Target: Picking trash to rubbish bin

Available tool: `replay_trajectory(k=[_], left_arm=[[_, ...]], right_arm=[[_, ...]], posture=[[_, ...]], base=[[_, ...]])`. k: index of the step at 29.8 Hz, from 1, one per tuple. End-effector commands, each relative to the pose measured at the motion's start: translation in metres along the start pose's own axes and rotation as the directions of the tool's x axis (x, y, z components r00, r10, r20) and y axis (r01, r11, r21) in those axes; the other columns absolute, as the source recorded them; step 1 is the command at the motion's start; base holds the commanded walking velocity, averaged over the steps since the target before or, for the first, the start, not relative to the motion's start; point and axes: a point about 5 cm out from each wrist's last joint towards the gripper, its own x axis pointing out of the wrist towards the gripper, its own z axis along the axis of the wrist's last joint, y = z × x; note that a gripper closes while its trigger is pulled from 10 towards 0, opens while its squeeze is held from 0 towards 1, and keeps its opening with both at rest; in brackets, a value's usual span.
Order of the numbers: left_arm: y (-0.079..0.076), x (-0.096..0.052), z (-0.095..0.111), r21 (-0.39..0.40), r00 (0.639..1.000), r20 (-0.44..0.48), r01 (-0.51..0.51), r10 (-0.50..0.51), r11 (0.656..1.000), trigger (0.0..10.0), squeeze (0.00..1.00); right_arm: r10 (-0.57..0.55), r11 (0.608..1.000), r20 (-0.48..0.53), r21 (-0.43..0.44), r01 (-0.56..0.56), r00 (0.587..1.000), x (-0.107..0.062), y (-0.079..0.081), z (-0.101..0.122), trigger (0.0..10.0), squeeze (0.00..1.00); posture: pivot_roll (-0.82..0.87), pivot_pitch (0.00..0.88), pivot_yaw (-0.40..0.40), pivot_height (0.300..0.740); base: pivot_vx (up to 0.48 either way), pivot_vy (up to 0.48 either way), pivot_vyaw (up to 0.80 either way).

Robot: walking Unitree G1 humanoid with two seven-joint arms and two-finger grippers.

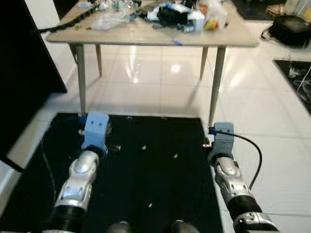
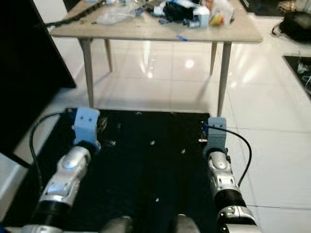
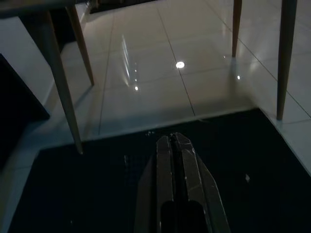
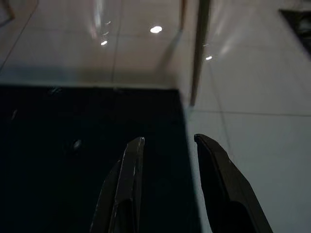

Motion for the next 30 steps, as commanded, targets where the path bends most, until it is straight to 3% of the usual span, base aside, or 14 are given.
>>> replay_trajectory(k=[1, 30], left_arm=[[0.0031, -0.0017, -0.0008, 0.012, 1.000, -0.008, -0.002, 0.002, 1.000, 10.0, 0.00], [0.0019, 0.0010, 0.0004, 0.005, 1.000, -0.006, -0.002, 0.002, 1.000, 10.0, 0.00]], right_arm=[[0.011, 1.000, -0.020, 0.006, -0.011, 1.000, -0.0019, 0.0055, -0.0048, 10.0, 0.00], [0.001, 1.000, -0.011, 0.010, -0.001, 1.000, -0.0015, 0.0021, -0.0030, 10.0, 0.00]], posture=[[0.06, 0.045, -0.014, 0.740], [0.05, 0.059, -0.016, 0.740]], base=[[0.304, 0.000, 0.00], [0.302, 0.000, -0.06]])
